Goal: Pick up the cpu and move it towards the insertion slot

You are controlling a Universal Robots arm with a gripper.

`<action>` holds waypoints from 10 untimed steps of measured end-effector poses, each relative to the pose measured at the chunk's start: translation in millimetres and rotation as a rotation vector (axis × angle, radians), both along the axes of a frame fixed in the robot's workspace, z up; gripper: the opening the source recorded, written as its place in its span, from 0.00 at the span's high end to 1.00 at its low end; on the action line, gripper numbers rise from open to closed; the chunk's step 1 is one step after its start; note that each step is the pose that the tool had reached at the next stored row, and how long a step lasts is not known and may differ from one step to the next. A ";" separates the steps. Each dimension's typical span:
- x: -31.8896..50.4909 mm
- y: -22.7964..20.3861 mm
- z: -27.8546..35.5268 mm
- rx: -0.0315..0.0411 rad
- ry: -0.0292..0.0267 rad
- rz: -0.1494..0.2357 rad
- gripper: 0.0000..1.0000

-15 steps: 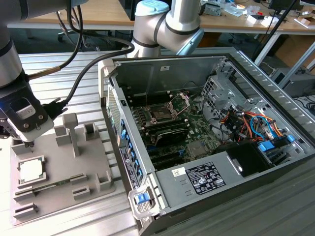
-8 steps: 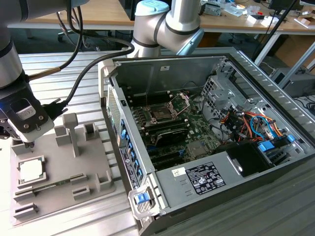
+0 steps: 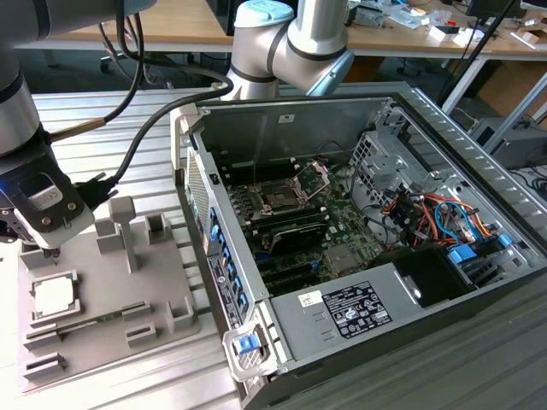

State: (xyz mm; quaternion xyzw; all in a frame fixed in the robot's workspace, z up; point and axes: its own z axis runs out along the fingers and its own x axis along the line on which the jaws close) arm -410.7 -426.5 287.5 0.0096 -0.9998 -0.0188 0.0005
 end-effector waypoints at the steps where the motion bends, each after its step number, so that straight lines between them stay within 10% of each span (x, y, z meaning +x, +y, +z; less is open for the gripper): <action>1: 0.0 -0.1 -0.2 0.0000 0.0000 0.000 0.89; 10: 0.0 -1.2 -1.6 0.0000 -0.0001 0.000 0.89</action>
